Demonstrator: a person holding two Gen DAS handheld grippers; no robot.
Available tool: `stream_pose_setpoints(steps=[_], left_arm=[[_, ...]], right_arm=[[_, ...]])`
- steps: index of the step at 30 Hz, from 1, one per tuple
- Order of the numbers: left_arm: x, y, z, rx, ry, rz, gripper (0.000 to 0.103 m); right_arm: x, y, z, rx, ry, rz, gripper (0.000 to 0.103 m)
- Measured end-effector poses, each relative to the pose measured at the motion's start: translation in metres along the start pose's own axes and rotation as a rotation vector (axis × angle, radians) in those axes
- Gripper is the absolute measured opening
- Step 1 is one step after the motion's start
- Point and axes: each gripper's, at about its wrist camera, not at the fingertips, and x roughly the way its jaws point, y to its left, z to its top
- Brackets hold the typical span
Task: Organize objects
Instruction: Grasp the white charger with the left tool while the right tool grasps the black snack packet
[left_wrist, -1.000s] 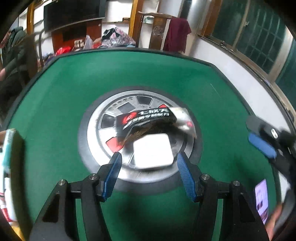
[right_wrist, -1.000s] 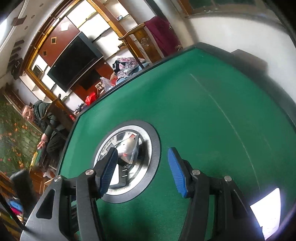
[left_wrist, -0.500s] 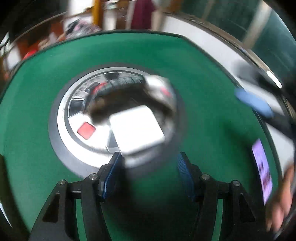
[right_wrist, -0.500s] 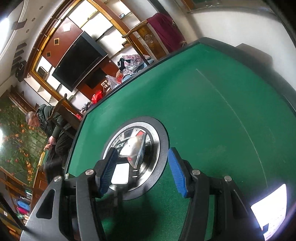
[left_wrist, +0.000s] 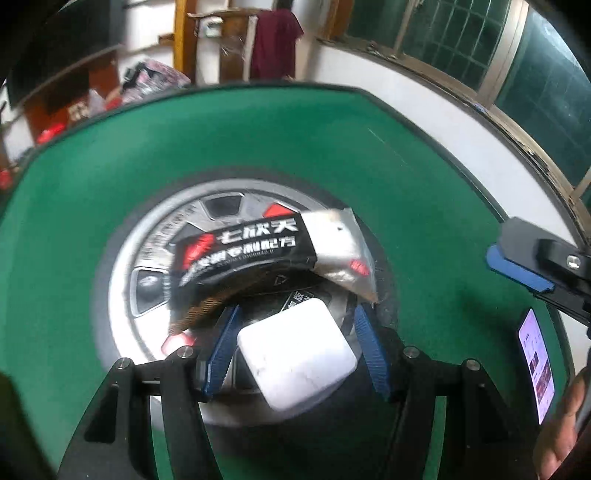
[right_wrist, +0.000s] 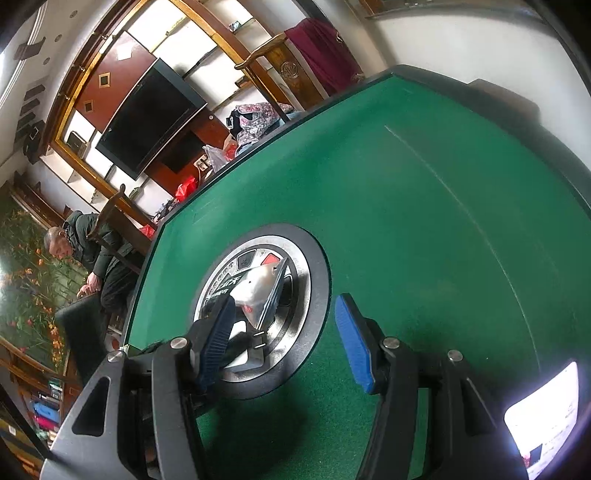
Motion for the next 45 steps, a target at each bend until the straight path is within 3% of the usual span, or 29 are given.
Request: stream_pose_setpoints(steps=[1, 5, 9, 16, 19, 21, 23, 28, 30, 33, 35, 41, 42, 45], left_arm=[[-0.003, 0.001, -0.001, 0.011, -0.017, -0.005, 0.057], [-0.014, -0.008, -0.014, 0.080, 0.049, -0.050, 0.057], [-0.020, -0.039, -0.040, 0.244, 0.102, -0.031, 0.057], [-0.016, -0.063, -0.057, 0.342, 0.080, 0.061, 0.058], [-0.014, -0.067, -0.057, 0.301, 0.035, 0.092, 0.057], [-0.017, -0.069, -0.062, 0.270, -0.012, 0.101, 0.043], [-0.020, -0.067, -0.067, 0.220, -0.034, 0.102, 0.038], [-0.045, -0.043, -0.094, 0.022, -0.045, 0.146, 0.038], [-0.055, -0.027, -0.109, -0.040, -0.063, 0.169, 0.039], [-0.066, -0.007, -0.127, -0.086, -0.092, 0.202, 0.039], [-0.072, -0.003, -0.136, -0.094, -0.096, 0.191, 0.039], [-0.083, -0.001, -0.151, -0.096, -0.126, 0.171, 0.039], [-0.085, -0.003, -0.153, -0.092, -0.128, 0.167, 0.039], [-0.075, 0.016, -0.130, -0.109, -0.131, 0.133, 0.039]], right_arm=[[0.000, 0.000, 0.000, -0.001, 0.001, 0.003, 0.055], [0.001, -0.001, -0.001, 0.011, 0.013, 0.020, 0.055], [0.000, 0.000, -0.002, 0.009, 0.006, 0.020, 0.055], [0.002, -0.002, 0.000, 0.012, 0.012, 0.012, 0.055], [0.000, -0.002, 0.000, 0.017, 0.013, 0.016, 0.055], [-0.001, -0.001, 0.000, 0.009, 0.002, 0.012, 0.055], [-0.002, 0.000, 0.001, 0.004, -0.002, -0.002, 0.055], [0.003, -0.002, 0.002, -0.001, 0.012, -0.011, 0.055], [0.006, 0.000, 0.001, -0.003, 0.039, 0.027, 0.055], [0.015, 0.005, -0.003, 0.012, 0.086, 0.105, 0.057], [0.023, 0.012, -0.006, -0.007, 0.100, 0.107, 0.057], [0.034, 0.086, 0.004, -0.384, 0.057, -0.033, 0.058], [0.039, 0.096, 0.009, -0.432, 0.053, -0.054, 0.064], [0.071, 0.111, 0.029, -0.475, 0.099, -0.019, 0.067]])
